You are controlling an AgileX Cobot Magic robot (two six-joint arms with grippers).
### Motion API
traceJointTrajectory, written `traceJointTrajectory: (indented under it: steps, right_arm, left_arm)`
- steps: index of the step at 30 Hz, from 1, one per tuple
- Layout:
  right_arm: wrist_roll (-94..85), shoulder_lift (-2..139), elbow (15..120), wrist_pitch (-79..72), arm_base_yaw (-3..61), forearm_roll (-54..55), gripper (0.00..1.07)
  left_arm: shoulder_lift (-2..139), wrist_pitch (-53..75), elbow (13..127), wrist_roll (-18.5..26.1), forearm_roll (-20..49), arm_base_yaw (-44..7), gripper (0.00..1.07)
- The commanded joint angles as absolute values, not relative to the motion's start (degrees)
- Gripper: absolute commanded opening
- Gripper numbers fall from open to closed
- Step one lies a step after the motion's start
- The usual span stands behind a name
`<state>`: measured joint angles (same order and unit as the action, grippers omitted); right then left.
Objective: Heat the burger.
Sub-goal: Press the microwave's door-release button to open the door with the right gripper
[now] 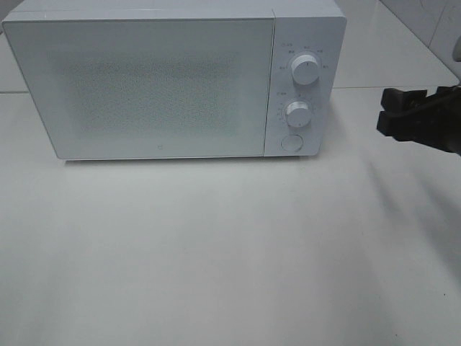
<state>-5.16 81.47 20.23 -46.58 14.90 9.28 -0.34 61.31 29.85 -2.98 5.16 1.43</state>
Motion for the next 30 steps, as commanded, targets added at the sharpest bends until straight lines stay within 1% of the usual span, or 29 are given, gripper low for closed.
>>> traceJointTrajectory:
  steps: [1, 2, 4, 5, 6, 7, 8, 10, 11, 13, 14, 16, 25, 28, 30]
  right_arm:
    - [-9.0, 84.3, 20.1, -51.1, 19.7, 15.6, 0.68]
    - [-9.0, 84.3, 20.1, -51.1, 19.7, 15.6, 0.68]
    - [-11.7, 88.6, 20.1, -56.5, 25.7, 23.0, 0.68]
    - [-11.7, 88.6, 20.1, -56.5, 25.7, 23.0, 0.68]
    - [-12.1, 89.7, 20.1, -57.9, 27.3, 24.7, 0.68]
    - [-12.3, 91.6, 20.1, -60.7, 30.1, 27.4, 0.68]
    - [-12.3, 91.6, 20.1, -60.7, 30.1, 27.4, 0.68]
    - [-12.3, 94.4, 20.1, -64.9, 34.2, 30.3, 0.68]
    - [-12.3, 94.4, 20.1, -64.9, 34.2, 30.3, 0.68]
    - [-12.3, 96.7, 20.2, -67.8, 37.6, 32.9, 0.68]
    - [-12.3, 96.7, 20.2, -67.8, 37.6, 32.9, 0.68]
    - [-12.3, 98.5, 20.5, -68.9, 39.6, 35.1, 0.68]
    - [-9.1, 99.6, 20.8, -69.3, 39.8, 34.8, 0.68]
    - [-4.2, 99.6, 20.8, -69.6, 39.8, 34.8, 0.66]
    - [5.8, 99.6, 20.8, -69.6, 39.8, 34.8, 0.6]
  left_arm:
    - [-1.1, 61.2, 29.7, -2.8, 5.3, 1.7, 1.0]
    - [-1.1, 61.2, 29.7, -2.8, 5.3, 1.7, 1.0]
    - [-1.1, 61.2, 29.7, -2.8, 5.3, 1.7, 1.0]
    - [-1.1, 61.2, 29.7, -2.8, 5.3, 1.7, 1.0]
    - [-1.1, 61.2, 29.7, -2.8, 5.3, 1.7, 1.0]
    - [-1.1, 61.2, 29.7, -2.8, 5.3, 1.7, 1.0]
    - [-1.1, 61.2, 29.7, -2.8, 5.3, 1.7, 1.0]
    - [-1.1, 61.2, 29.7, -2.8, 5.3, 1.7, 1.0]
    - [-1.1, 61.2, 29.7, -2.8, 5.3, 1.7, 1.0]
    - [-1.1, 61.2, 29.7, -2.8, 5.3, 1.7, 1.0]
    - [-1.1, 61.2, 29.7, -2.8, 5.3, 1.7, 1.0]
    - [-1.1, 61.2, 29.7, -2.8, 5.3, 1.7, 1.0]
    - [-1.1, 61.2, 29.7, -2.8, 5.3, 1.7, 1.0]
    - [-1.1, 61.2, 29.7, -2.8, 5.3, 1.7, 1.0]
    - [-1.1, 61.2, 29.7, -2.8, 5.3, 1.7, 1.0]
